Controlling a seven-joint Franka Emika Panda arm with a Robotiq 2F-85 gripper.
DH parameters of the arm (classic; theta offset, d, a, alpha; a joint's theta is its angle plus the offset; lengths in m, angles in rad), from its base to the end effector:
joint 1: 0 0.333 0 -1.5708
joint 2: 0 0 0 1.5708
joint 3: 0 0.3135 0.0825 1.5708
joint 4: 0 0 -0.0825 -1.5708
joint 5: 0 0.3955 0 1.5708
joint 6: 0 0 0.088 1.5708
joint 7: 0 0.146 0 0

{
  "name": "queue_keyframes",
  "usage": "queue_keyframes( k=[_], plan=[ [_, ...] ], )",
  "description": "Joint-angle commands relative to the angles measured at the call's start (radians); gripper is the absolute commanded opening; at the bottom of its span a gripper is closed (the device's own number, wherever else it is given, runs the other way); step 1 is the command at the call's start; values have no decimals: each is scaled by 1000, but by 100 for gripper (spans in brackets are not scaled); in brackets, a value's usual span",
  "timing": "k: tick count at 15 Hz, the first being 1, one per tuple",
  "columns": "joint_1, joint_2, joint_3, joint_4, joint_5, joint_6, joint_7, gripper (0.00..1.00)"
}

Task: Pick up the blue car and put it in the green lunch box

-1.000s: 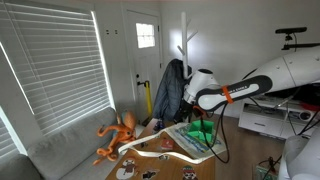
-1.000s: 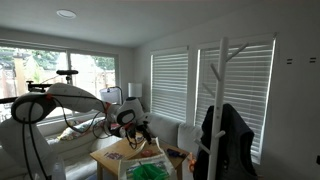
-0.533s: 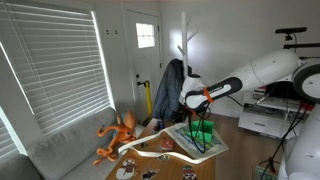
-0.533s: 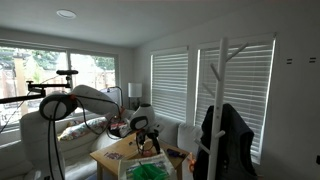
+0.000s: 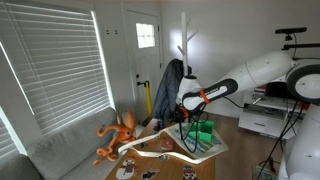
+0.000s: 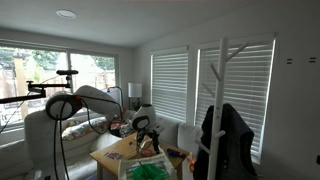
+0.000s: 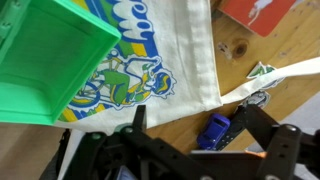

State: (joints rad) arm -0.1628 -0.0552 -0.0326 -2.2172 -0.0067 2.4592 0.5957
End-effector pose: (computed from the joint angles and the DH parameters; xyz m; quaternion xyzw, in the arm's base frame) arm 0.5555 -0.1102 0.3848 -0.9134 0.3791 -0.1454 0.0279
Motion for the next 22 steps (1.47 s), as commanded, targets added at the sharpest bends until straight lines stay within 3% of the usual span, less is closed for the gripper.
queue_keyframes(
  k=[1, 6, 9, 12, 18, 22],
  plan=[
    [31, 127, -6, 138, -51, 0, 260, 100],
    [99, 290, -61, 331, -171, -21, 600, 100],
    [140, 367, -89, 407, -196, -29, 671, 100],
    [149, 398, -90, 418, -159, -4, 603, 100],
    [79, 375, -65, 368, 0, 35, 331, 100],
    [58, 382, -72, 363, 106, 24, 225, 100]
  ],
)
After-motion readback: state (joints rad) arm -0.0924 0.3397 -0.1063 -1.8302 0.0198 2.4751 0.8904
